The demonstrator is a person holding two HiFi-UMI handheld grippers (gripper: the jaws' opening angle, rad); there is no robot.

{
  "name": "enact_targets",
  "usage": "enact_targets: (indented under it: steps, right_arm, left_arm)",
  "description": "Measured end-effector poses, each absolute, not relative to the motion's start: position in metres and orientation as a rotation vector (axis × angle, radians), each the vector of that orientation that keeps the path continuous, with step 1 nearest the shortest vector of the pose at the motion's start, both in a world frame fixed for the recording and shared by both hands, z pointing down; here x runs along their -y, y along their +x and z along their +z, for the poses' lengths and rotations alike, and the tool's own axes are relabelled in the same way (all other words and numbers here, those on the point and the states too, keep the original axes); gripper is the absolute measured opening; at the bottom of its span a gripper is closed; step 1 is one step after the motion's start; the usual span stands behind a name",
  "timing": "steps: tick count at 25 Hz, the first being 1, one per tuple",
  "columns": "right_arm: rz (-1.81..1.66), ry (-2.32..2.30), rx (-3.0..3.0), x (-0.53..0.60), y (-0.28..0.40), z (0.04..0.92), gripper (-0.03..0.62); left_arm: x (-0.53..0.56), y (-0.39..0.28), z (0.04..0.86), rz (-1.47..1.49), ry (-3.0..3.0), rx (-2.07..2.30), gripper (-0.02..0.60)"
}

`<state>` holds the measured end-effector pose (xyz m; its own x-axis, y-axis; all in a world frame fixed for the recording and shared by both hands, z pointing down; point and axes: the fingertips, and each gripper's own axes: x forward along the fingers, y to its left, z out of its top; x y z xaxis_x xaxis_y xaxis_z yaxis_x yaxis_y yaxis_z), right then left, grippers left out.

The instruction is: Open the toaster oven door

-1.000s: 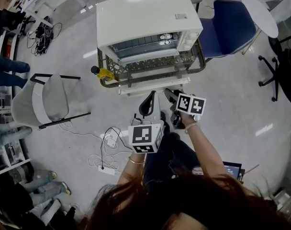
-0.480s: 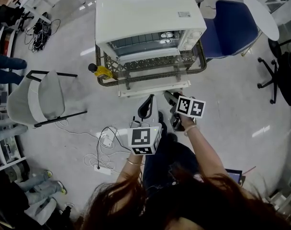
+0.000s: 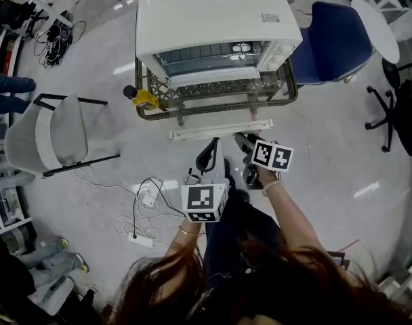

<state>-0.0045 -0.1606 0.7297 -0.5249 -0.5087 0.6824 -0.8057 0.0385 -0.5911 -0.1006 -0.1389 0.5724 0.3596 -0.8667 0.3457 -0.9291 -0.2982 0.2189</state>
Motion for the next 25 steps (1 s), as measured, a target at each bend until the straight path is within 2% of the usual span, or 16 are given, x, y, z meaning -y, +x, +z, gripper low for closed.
enact_targets:
  steps: [25]
  right_arm:
    - [1.46,1.308,2.019,0.162,-0.004,0.785,0.202]
  left_arm:
    - [0.147,-0.103,0.625,0.204,2.235,1.566,0.015]
